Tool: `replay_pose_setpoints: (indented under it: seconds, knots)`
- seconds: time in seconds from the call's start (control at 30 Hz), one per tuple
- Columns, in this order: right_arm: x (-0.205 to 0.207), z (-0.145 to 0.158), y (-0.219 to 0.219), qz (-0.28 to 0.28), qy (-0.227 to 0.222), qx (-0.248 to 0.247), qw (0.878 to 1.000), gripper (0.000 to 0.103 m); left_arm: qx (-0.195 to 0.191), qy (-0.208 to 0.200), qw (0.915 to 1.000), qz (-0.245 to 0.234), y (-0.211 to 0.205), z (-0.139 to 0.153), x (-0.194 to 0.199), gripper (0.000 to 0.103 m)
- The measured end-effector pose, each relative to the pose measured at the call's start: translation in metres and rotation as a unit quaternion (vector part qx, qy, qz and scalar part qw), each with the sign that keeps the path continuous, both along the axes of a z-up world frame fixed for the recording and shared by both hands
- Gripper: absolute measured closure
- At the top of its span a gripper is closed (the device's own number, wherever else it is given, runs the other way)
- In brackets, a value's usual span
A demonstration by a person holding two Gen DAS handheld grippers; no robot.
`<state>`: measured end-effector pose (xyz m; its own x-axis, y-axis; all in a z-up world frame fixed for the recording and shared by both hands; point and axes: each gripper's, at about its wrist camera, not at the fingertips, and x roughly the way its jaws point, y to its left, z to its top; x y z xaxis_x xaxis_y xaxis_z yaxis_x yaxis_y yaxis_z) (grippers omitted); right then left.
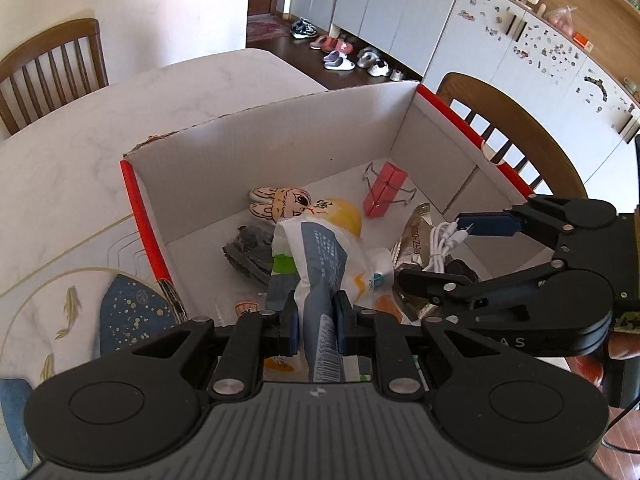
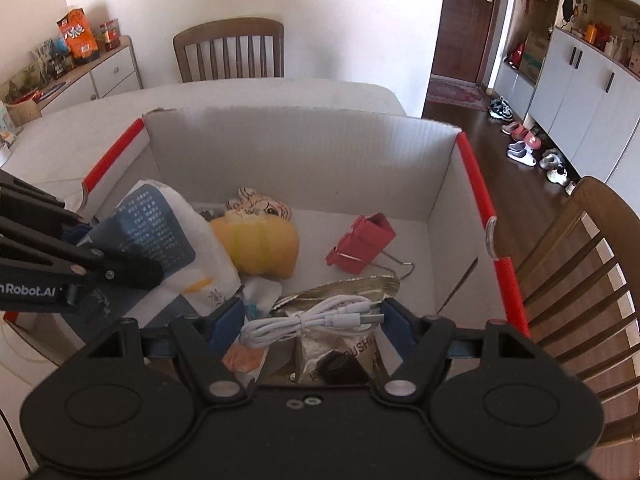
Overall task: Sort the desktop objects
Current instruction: 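Carry the bag with the left tool into the red box while the right tool carries the cable, then open the left tool to drop the bag while the right tool releases the cable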
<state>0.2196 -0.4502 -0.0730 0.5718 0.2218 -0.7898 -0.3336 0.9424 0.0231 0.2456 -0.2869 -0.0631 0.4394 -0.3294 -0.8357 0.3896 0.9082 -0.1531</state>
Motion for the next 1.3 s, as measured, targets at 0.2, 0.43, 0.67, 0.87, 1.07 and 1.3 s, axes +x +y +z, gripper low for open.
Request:
replay_pose_setpoints:
  seconds: [0.2,0.43,0.67,0.87,1.07,1.3]
  knots:
    - [0.001,-0.006,-0.004,0.004,0.017,0.002,1.000,0.028,-0.002,-0.002,1.0000,-0.002,0.002,0.001,-0.002,0.086]
    - [-0.001,-0.001,-0.007,0.004,0.015,0.009,1.000,0.021,0.005,-0.010,0.9999,-0.004,0.004,0.003,-0.007,0.050]
    - [-0.007,0.016,-0.012,0.000,0.002,0.024,1.000,0.020,-0.013,-0.031,0.9994,-0.013,0.007,0.018,-0.017,0.027]
    - [-0.017,0.036,-0.012,0.009,-0.013,0.039,0.999,0.018,-0.023,-0.042,0.9988,-0.002,0.019,0.030,-0.024,0.027]
    - [-0.030,0.055,-0.007,0.011,-0.029,0.054,0.998,0.017,-0.020,-0.059,0.9980,0.011,0.029,0.041,-0.033,0.027]
    - [-0.049,0.073,-0.001,0.011,-0.042,0.067,0.997,0.017,-0.023,-0.069,0.9971,0.021,0.044,0.050,-0.046,0.027]
